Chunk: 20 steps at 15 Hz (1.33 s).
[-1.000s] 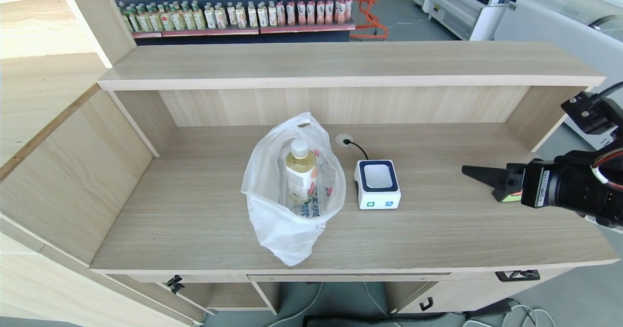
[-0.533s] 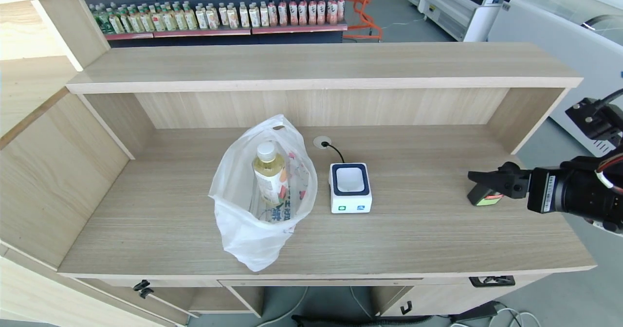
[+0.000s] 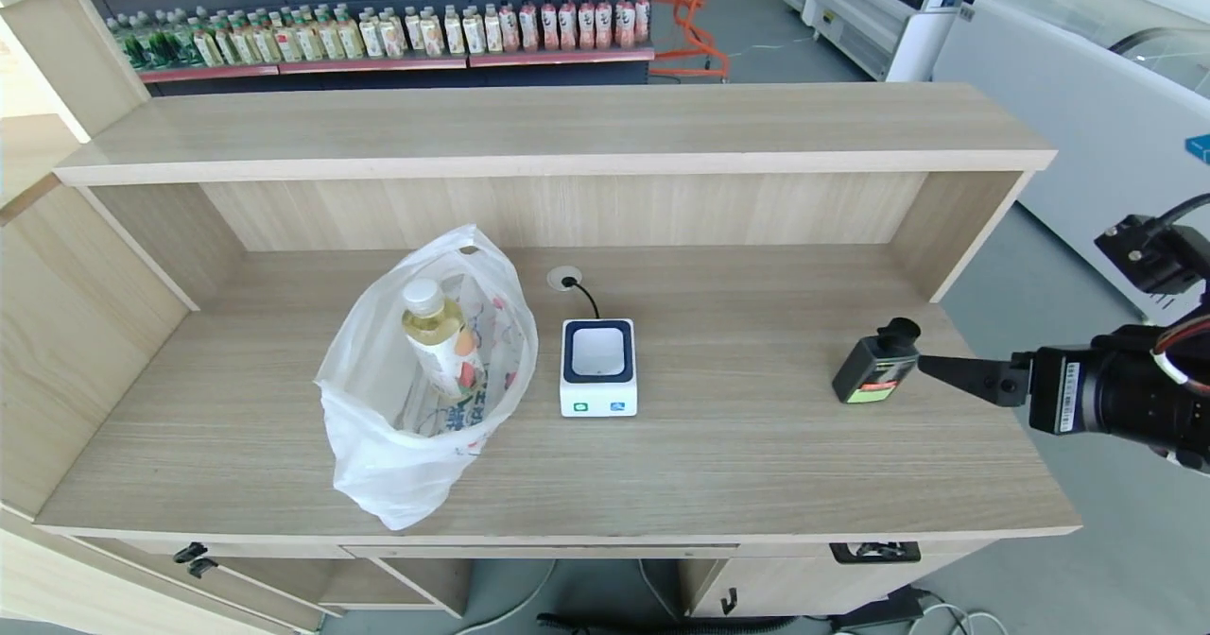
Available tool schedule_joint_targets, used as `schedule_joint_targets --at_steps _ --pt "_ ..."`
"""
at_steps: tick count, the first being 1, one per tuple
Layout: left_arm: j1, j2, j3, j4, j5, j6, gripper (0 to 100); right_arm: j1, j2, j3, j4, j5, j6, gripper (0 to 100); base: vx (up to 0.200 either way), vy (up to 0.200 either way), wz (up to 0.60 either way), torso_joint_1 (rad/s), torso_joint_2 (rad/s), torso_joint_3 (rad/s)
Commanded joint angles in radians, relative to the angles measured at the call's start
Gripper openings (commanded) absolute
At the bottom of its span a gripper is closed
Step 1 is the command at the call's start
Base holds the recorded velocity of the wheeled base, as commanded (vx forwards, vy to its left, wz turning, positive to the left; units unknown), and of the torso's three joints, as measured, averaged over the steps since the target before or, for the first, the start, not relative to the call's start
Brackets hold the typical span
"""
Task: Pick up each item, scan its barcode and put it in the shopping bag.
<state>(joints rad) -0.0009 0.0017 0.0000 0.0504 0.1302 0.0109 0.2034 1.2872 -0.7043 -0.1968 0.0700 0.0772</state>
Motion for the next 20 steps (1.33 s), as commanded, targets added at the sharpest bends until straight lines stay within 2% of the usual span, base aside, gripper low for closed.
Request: schedule_joint_targets --at_steps 1,3,6,8,10,13,16,19,20 --pt "-0.001 0.0 0.0 0.0 0.0 0.001 100 0.001 0.004 0.002 0.005 -0.001 -0.004 100 0.0 -0.2 0.0 0.002 0.0 -0.002" --pt "-0.001 0.001 0.0 0.0 0.0 0.0 100 0.001 0.004 -0.001 0.066 -0.018 -0.014 100 0.0 -0.2 0.0 0.002 0.0 -0.002" --pt "-0.001 0.0 0.0 0.0 0.0 -0.002 100 -0.001 0.015 -0.001 0.139 -0.099 -0.09 100 0.0 -0.2 0.0 0.002 0.0 0.004" --pt "-0.001 0.0 0.0 0.0 0.0 -0.002 100 -0.025 0.047 -0.006 0.145 -0.142 -0.155 100 0.0 0.0 0.0 0.0 0.0 0.0" --pt "-0.001 0.0 0.0 0.0 0.0 -0.002 100 -0.076 0.122 -0.038 0.145 -0.171 -0.286 100 0.0 0.0 0.0 0.0 0.0 0.0" --pt "-0.001 0.0 0.0 0.0 0.0 -0.002 100 -0.093 0.239 -0.121 0.146 -0.197 -0.406 100 0.0 0.0 0.0 0.0 0.0 0.0" --pt "0.001 0.0 0.0 0.0 0.0 -0.002 100 -0.085 0.366 -0.216 0.134 -0.19 -0.524 100 0.0 0.0 0.0 0.0 0.0 0.0" --pt "-0.001 0.0 0.0 0.0 0.0 -0.002 100 -0.048 0.458 -0.254 0.125 -0.151 -0.533 100 0.0 0.0 0.0 0.0 0.0 0.0" --pt "-0.001 0.0 0.0 0.0 0.0 -0.002 100 -0.036 0.498 -0.253 0.059 -0.151 -0.534 100 0.0 0.0 0.0 0.0 0.0 0.0"
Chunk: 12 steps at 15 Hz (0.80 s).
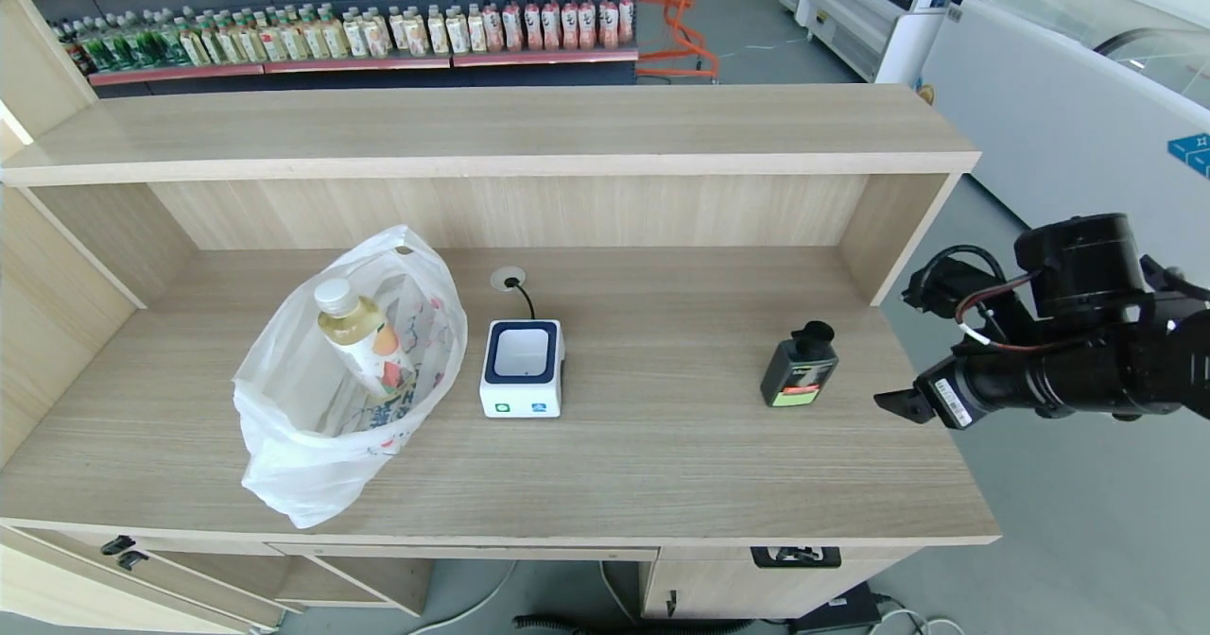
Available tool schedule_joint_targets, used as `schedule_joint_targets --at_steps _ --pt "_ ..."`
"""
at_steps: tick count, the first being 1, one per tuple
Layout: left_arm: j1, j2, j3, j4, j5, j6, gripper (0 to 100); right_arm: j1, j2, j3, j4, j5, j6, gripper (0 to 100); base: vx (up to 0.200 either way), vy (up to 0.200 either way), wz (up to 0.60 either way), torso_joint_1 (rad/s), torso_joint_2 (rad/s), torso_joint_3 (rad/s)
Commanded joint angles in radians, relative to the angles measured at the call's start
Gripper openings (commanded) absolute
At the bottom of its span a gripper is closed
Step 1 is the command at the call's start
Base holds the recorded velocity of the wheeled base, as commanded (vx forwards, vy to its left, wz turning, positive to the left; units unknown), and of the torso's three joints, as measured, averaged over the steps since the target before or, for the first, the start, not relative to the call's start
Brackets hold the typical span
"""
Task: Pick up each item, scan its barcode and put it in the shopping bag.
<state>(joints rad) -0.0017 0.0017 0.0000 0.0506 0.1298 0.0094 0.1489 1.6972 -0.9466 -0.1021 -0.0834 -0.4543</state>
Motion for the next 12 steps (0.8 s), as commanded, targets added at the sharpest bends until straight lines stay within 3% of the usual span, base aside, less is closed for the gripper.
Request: schedule_joint_targets --at_steps 1,5,12 --pt "0.0 0.0 0.0 0.0 0.001 0.0 100 0.032 0.116 -0.004 -0.087 -0.001 -0.003 100 0.0 0.0 0.0 0.0 0.0 0.0" --pt "0.0 0.0 0.0 0.0 0.001 0.0 100 0.089 0.203 0.008 -0.208 0.008 -0.02 100 0.0 0.0 0.0 0.0 0.0 0.0" --pt "0.0 0.0 0.0 0.0 0.001 0.0 100 0.133 0.314 -0.078 -0.261 0.01 -0.08 100 0.0 0.0 0.0 0.0 0.0 0.0"
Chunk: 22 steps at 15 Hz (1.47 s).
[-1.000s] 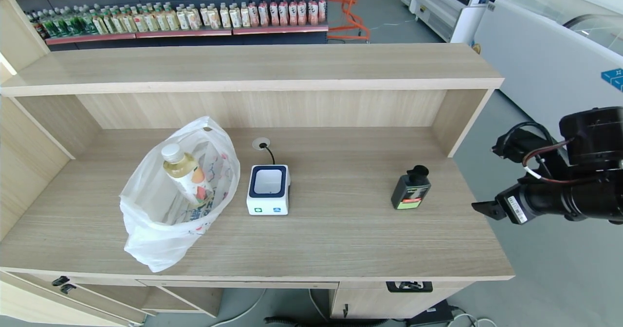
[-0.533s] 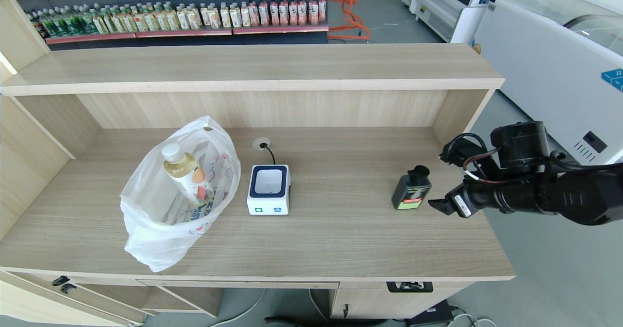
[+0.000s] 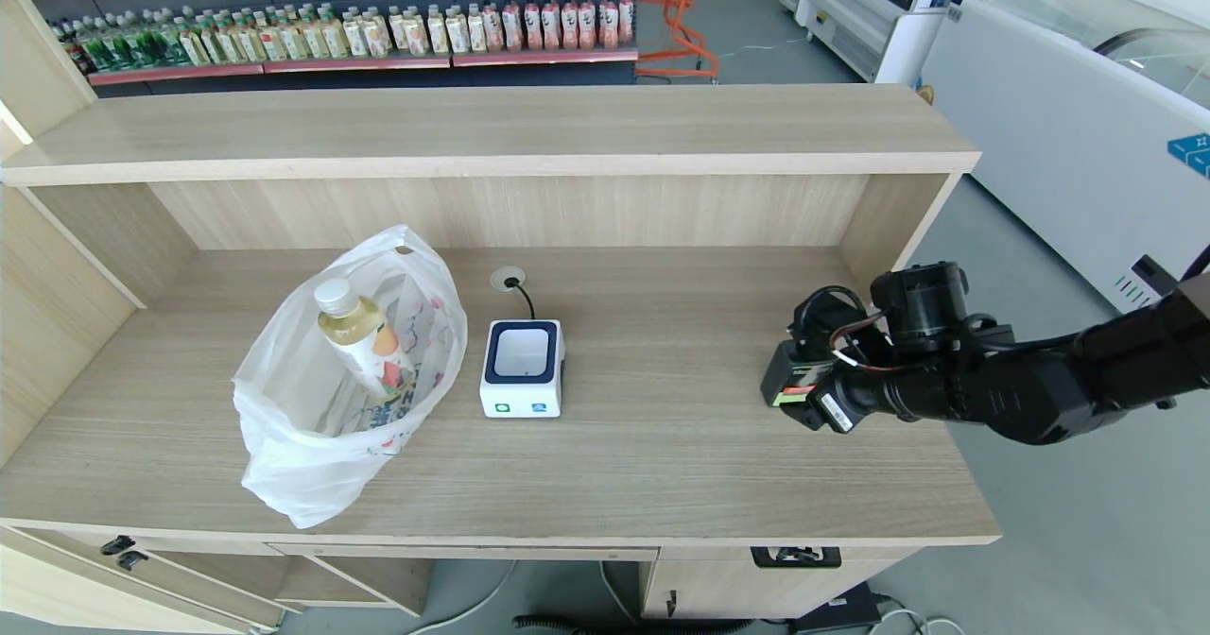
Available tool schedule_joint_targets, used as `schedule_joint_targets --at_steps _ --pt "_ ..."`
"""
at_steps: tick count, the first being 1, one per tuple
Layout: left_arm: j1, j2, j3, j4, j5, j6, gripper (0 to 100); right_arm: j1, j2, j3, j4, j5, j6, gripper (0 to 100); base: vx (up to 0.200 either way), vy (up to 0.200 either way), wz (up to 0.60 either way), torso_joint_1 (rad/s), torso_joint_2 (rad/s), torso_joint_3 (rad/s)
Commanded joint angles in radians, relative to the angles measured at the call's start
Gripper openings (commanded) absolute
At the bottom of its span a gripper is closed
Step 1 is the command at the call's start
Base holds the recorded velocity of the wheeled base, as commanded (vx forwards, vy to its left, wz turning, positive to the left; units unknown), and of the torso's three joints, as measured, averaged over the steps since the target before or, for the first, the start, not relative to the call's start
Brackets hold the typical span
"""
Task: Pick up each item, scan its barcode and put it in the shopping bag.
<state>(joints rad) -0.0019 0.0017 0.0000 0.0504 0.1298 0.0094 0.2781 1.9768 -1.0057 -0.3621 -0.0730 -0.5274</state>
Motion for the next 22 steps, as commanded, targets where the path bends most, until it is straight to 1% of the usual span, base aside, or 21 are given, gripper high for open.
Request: schedule_joint_targets --at_steps 1,7,12,13,17,18,19,21,22 --pt "0.0 0.0 0.0 0.0 0.001 0.0 100 0.015 0.042 -0.036 -0.001 -0.001 -0.006 100 0.0 0.0 0.0 0.0 0.0 0.0" --pt "0.0 0.0 0.0 0.0 0.001 0.0 100 0.056 0.109 -0.148 0.0 -0.001 -0.025 100 0.0 0.0 0.0 0.0 0.0 0.0" --pt "0.0 0.0 0.0 0.0 0.001 0.0 100 0.075 0.129 -0.178 0.0 -0.001 -0.039 100 0.0 0.0 0.0 0.0 0.0 0.0" --pt "0.0 0.0 0.0 0.0 0.001 0.0 100 0.085 0.131 -0.189 0.0 0.001 -0.036 0 0.0 0.0 0.0 0.0 0.0 0.0" --pt "0.0 0.0 0.0 0.0 0.001 0.0 100 0.09 0.097 -0.175 -0.001 0.035 -0.034 0 0.0 0.0 0.0 0.0 0.0 0.0" --pt "0.0 0.0 0.0 0.0 0.001 0.0 100 0.09 0.071 -0.136 -0.014 0.035 -0.034 0 0.0 0.0 0.0 0.0 0.0 0.0" --pt "0.0 0.0 0.0 0.0 0.001 0.0 100 0.09 0.053 -0.083 -0.066 0.035 -0.034 0 0.0 0.0 0.0 0.0 0.0 0.0" --pt "0.0 0.0 0.0 0.0 0.001 0.0 100 0.09 -0.029 0.073 -0.251 0.032 -0.036 0 0.0 0.0 0.0 0.0 0.0 0.0" --pt "0.0 0.0 0.0 0.0 0.001 0.0 100 0.089 -0.09 0.138 -0.305 0.025 -0.037 0 0.0 0.0 0.0 0.0 0.0 0.0"
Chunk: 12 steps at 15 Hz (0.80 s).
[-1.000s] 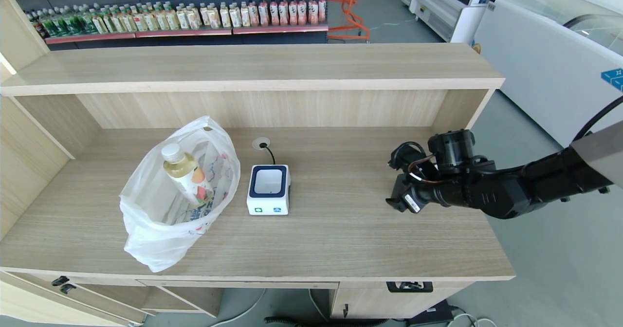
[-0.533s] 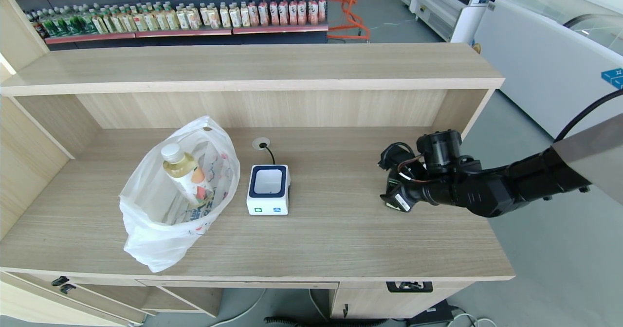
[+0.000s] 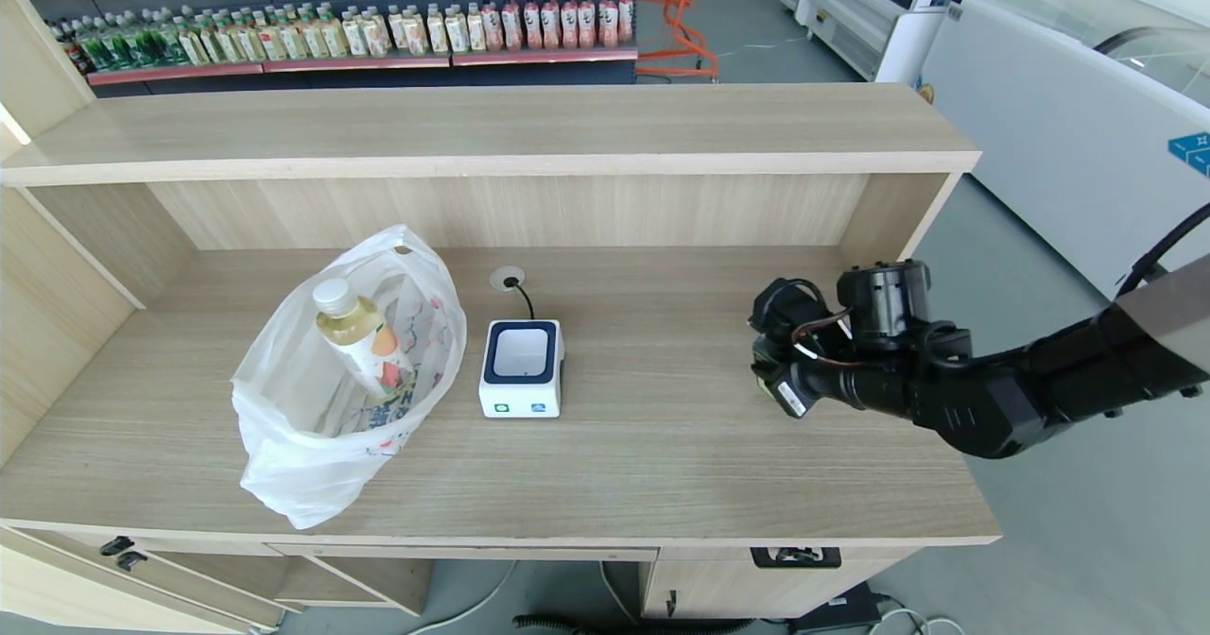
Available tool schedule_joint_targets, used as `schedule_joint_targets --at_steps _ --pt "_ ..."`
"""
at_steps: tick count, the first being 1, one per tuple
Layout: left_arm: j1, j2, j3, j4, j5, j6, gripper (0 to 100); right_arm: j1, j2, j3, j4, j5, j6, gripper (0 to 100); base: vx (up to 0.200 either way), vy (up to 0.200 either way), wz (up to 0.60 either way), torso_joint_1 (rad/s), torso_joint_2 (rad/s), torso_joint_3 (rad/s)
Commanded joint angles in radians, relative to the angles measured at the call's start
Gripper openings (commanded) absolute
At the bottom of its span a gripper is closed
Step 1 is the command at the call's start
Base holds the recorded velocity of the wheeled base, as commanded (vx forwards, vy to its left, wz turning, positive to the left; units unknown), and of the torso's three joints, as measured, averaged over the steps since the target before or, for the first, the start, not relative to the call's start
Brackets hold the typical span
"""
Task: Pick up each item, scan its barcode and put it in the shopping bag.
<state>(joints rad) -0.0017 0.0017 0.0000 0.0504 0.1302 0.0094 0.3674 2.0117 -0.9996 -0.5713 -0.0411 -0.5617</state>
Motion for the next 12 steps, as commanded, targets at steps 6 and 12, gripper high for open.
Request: schedule_joint_targets --at_steps 6,12 --pt "0.0 0.0 0.0 0.0 0.0 0.0 100 -0.097 -0.47 0.47 -0.286 -0.171 -0.049 0 0.0 0.0 0.0 0.0 0.0 0.0" --pt "0.0 0.0 0.0 0.0 0.0 0.0 100 0.004 -0.476 0.518 -0.493 0.719 -1.155 0 0.0 0.0 0.0 0.0 0.0 0.0"
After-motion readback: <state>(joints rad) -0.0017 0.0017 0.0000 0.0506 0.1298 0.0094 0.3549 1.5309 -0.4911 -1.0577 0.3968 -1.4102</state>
